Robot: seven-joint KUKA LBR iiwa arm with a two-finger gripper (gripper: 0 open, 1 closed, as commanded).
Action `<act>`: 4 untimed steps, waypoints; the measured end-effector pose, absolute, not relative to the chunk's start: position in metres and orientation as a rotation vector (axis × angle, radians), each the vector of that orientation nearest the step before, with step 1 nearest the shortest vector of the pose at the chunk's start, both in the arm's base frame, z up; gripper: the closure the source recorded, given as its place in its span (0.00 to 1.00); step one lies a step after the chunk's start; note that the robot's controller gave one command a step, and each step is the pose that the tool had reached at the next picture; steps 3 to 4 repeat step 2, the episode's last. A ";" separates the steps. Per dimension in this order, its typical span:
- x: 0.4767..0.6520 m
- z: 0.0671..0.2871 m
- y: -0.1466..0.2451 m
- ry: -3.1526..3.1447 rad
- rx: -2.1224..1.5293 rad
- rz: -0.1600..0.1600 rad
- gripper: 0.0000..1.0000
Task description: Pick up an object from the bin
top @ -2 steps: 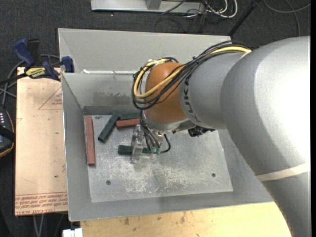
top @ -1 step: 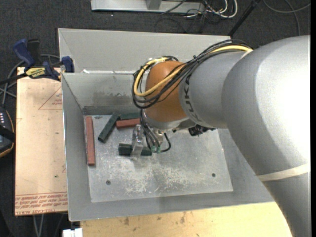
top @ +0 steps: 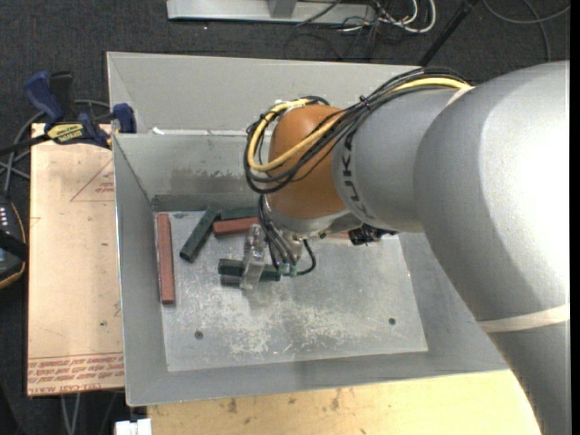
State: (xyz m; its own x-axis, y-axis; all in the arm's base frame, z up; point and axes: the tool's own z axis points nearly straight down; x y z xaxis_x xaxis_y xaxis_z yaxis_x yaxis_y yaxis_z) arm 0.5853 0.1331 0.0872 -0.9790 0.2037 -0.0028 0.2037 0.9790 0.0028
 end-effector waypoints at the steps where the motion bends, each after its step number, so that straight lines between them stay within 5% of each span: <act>1: 0.587 0.162 0.134 3.116 0.318 0.006 1.00; 2: 0.588 0.188 0.134 3.120 0.316 0.005 1.00; 4: 0.588 0.188 0.134 3.120 0.316 0.005 1.00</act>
Offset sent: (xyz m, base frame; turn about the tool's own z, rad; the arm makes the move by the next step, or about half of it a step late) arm 0.0001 -0.0001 0.0704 0.0000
